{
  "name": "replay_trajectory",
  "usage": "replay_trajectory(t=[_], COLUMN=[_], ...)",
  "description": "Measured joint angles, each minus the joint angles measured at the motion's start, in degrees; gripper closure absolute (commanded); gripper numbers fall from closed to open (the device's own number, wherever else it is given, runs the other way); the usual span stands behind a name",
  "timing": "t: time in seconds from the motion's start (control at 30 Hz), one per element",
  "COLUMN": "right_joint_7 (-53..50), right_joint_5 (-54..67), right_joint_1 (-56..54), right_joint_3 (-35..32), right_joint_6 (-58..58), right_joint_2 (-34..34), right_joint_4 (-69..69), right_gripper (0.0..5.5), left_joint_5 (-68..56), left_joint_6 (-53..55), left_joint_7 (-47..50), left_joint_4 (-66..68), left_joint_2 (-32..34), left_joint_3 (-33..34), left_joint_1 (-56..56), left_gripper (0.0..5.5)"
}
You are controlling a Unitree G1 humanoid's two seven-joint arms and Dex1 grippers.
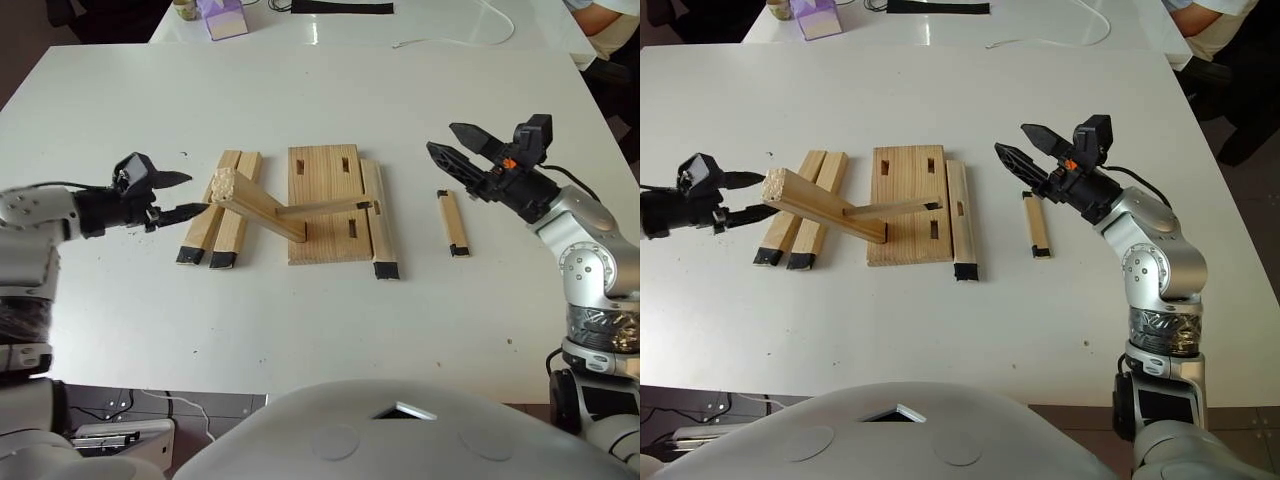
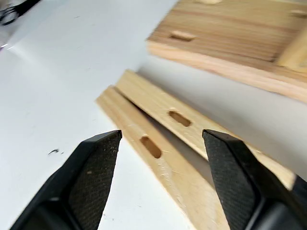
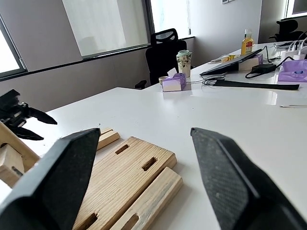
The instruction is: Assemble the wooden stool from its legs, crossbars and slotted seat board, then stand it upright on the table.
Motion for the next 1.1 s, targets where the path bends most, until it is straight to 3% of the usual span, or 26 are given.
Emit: replay_trajectory(t=[0.13, 0.27, 0.83, 1.1], right_joint_7=[-3.7, -4.5, -7.7, -8.8], right_joint_5=[0.1, 0.3, -0.3, -0.7], right_joint_1=[0.8, 1.9, 4.1, 5.4], right_joint_3=[-0.7, -0.4, 0.0, 0.4], right_joint_6=[-0.3, -0.3, -1.5, -1.9], right_joint_2=[2.5, 3.6, 6.4, 7.4], right_joint_4=[-0.7, -0.7, -1.8, -2.8], right_gripper=[2.05, 2.05, 2.05, 2.05], left_joint_5=[-1.8, -1.6, -1.1, -1.2], left_joint_6=[5.2, 9.6, 17.7, 21.3], left_joint_7=[11.3, 16.7, 16.0, 16.4], left_joint_4=[-9.1, -14.0, -13.8, -17.1], left_joint_2=[-6.5, -10.6, -11.2, -10.0], left_joint_3=[6.0, 6.9, 3.7, 4.6], left_joint_1=[7.7, 14.9, 14.9, 18.0], left_gripper=[2.37, 2.37, 2.37, 3.4])
